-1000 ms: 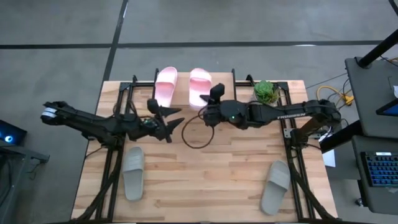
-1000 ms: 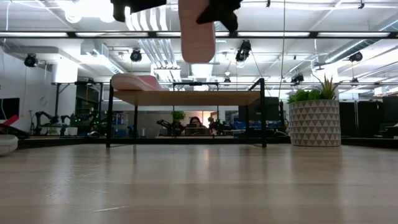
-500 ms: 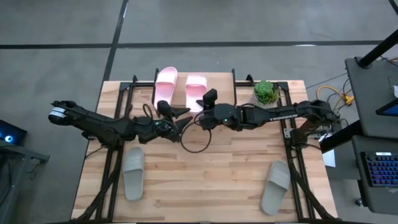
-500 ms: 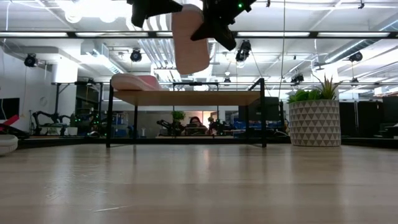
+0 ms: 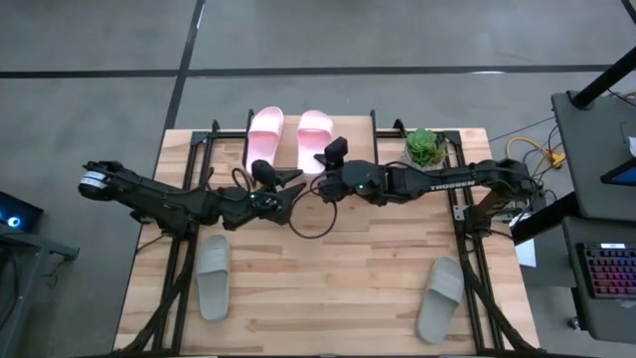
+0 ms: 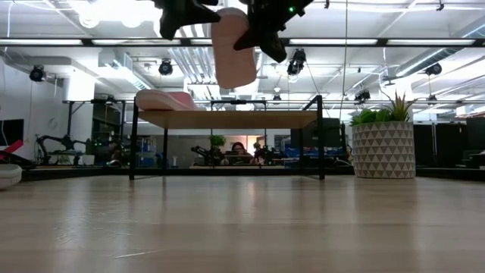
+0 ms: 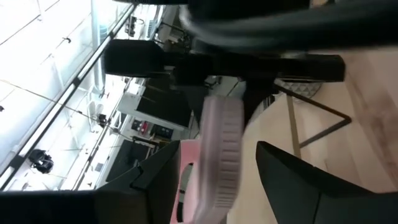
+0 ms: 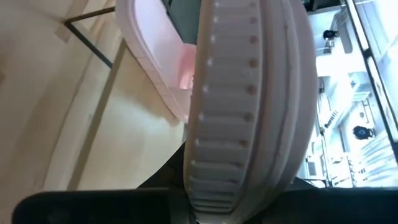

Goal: Pick and place slides into the shelf
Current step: Put the pink slipper on the shelf

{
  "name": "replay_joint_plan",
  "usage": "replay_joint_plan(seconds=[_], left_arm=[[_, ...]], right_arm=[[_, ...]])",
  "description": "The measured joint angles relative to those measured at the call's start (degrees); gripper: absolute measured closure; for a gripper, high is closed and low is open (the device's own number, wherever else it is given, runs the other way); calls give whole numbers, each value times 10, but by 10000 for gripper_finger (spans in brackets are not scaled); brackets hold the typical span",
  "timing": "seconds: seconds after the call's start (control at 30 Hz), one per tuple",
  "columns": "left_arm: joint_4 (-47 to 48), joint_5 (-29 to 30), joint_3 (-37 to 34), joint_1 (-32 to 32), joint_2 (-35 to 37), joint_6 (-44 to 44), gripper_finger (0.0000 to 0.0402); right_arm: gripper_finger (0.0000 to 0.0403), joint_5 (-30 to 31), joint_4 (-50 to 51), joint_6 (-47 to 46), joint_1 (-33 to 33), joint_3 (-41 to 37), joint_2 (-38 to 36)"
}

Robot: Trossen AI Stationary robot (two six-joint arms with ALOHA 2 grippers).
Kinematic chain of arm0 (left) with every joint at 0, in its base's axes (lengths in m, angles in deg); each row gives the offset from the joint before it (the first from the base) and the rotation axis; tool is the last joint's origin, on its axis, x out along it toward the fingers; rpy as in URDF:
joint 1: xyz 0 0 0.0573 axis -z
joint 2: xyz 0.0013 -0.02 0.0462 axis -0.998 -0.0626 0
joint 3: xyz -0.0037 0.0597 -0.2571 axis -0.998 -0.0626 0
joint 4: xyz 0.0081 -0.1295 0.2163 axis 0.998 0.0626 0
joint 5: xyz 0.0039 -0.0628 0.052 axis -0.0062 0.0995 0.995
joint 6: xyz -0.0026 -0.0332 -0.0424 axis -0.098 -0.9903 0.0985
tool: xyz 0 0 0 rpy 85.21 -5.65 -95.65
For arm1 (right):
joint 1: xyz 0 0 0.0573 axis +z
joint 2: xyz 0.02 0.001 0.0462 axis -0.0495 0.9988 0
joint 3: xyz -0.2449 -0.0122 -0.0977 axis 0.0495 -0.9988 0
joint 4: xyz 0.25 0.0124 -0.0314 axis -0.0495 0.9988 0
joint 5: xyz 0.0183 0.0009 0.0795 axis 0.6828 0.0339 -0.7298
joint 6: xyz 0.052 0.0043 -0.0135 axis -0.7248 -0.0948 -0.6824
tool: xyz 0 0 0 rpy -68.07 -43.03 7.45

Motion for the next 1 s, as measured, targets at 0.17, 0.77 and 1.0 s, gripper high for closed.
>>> replay_joint_plan(seconds=[0.17, 0.77, 1.0], left_arm=[[16, 14, 15, -5, -20, 2, 207], [91, 65, 112, -20, -105, 4, 207], [98, 80, 119, -20, -112, 1, 232]], right_arm=[[344, -4, -6, 7, 1, 0, 0], [344, -4, -3, 7, 1, 0, 0], [344, -4, 0, 6, 1, 0, 0]])
